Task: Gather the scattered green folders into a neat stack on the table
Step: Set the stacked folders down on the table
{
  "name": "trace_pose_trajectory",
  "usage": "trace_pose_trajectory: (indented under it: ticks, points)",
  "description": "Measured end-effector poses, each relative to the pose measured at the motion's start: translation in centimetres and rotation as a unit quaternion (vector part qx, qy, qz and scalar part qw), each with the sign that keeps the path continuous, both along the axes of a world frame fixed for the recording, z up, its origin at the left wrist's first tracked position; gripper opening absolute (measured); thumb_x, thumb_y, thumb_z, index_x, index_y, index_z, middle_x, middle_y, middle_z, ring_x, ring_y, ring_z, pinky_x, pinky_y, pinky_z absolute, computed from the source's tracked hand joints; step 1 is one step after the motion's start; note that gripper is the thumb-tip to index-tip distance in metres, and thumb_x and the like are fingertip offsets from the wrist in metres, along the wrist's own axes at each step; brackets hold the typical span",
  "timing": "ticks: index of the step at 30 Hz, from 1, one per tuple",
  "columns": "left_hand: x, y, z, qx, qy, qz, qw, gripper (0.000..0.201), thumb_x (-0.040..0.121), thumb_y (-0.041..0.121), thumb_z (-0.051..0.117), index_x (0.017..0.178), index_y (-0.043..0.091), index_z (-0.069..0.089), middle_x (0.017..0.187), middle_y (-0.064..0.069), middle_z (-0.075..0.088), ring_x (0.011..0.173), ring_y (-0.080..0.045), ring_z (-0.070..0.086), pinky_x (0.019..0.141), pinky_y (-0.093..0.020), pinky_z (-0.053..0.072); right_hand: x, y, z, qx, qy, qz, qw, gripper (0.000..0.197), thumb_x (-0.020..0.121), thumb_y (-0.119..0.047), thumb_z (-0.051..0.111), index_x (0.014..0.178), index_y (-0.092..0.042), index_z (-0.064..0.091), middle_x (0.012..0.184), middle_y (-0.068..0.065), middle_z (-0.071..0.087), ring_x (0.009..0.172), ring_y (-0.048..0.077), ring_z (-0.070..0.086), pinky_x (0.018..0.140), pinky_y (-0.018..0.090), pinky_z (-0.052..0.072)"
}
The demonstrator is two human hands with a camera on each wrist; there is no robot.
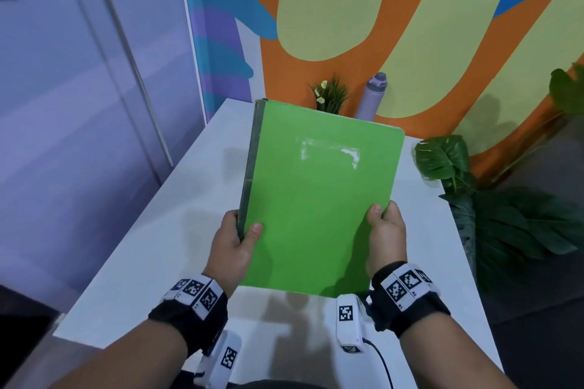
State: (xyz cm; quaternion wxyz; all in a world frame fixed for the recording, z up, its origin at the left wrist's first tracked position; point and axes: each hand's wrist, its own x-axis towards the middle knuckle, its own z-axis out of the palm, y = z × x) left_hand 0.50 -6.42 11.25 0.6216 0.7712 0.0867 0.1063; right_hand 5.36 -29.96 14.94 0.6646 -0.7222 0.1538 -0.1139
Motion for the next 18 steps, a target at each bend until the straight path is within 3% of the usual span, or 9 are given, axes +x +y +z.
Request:
trace_pose_trajectory:
  ticks: [3, 6, 8, 10, 12, 15, 18]
  points:
    - [0.3, -0.1, 0.5, -0.006, -0.012, 0.010, 1.000, 0.013, 0.093, 0.021, 0.061, 0.091, 0.027, 0.051, 0.079, -0.008, 0.058, 0.070, -0.018, 0.050, 0.066, -0.036, 0.043, 0.2, 0.2, 0.2, -0.012, 0.024, -0.004, 1.000, 0.032, 0.099, -0.013, 0.041, 0.068, -0.020, 0.034, 0.067, -0.002, 0.035, 0.063, 0.018, 0.035, 0.061, 0.030, 0.029]
    - [0.9, 0.4, 0.6, -0.036, -0.005, 0.032, 0.999, 0.012, 0.090, 0.026, 0.064, 0.090, 0.023, 0.053, 0.078, -0.006, 0.052, 0.070, -0.020, 0.046, 0.067, -0.037, 0.041, 0.6, 0.2, 0.7, -0.007, 0.005, 0.037, 0.999, 0.030, 0.099, -0.017, 0.043, 0.070, -0.022, 0.038, 0.068, -0.005, 0.039, 0.065, 0.015, 0.039, 0.061, 0.029, 0.031]
    - [1.4, 1.0, 0.8, -0.047, -0.008, 0.044, 0.998, 0.013, 0.086, 0.033, 0.063, 0.090, 0.025, 0.054, 0.080, -0.005, 0.054, 0.072, -0.021, 0.049, 0.068, -0.038, 0.044, 0.9, -0.1, 0.5, 0.012, 0.003, 0.092, 0.996, 0.026, 0.099, -0.025, 0.044, 0.073, -0.024, 0.047, 0.070, -0.008, 0.050, 0.070, 0.013, 0.048, 0.068, 0.029, 0.038]
    - [2.1, 1.6, 1.0, -0.052, -0.007, 0.058, 0.997, 0.011, 0.089, 0.032, 0.062, 0.088, 0.026, 0.053, 0.079, -0.002, 0.052, 0.072, -0.021, 0.047, 0.069, -0.038, 0.043, 1.0, -0.3, -0.6, 0.037, 0.038, 0.147, 0.988, 0.019, 0.097, -0.033, 0.045, 0.088, -0.024, 0.059, 0.093, -0.003, 0.068, 0.092, 0.018, 0.063, 0.083, 0.038, 0.048]
    - [2.7, 2.1, 1.1, -0.066, 0.011, 0.071, 0.995, 0.013, 0.091, 0.035, 0.060, 0.089, 0.025, 0.053, 0.081, -0.004, 0.051, 0.075, -0.023, 0.048, 0.073, -0.042, 0.045, 0.6, -0.1, -2.0, 0.044, 0.058, 0.162, 0.984, 0.020, 0.097, -0.029, 0.045, 0.104, -0.025, 0.063, 0.110, 0.003, 0.070, 0.106, 0.026, 0.065, 0.090, 0.046, 0.051]
    - [2.8, 2.6, 0.7, -0.074, 0.062, 0.031, 0.995, 0.022, 0.090, 0.047, 0.056, 0.098, 0.028, 0.052, 0.096, -0.006, 0.060, 0.087, -0.028, 0.059, 0.083, -0.057, 0.052, 0.5, 0.4, -2.6, 0.006, 0.049, 0.105, 0.993, 0.019, 0.098, -0.018, 0.043, 0.101, -0.019, 0.062, 0.104, 0.009, 0.069, 0.098, 0.028, 0.063, 0.087, 0.044, 0.050]
    - [2.3, 2.1, 0.4, -0.118, 0.083, -0.026, 0.989, 0.024, 0.095, 0.035, 0.056, 0.117, 0.029, 0.049, 0.118, -0.003, 0.065, 0.107, -0.026, 0.065, 0.089, -0.055, 0.054, 1.4, -0.1, -2.3, -0.018, 0.059, 0.073, 0.995, 0.019, 0.099, -0.014, 0.042, 0.093, -0.009, 0.059, 0.088, 0.009, 0.062, 0.081, 0.024, 0.054, 0.071, 0.033, 0.043]
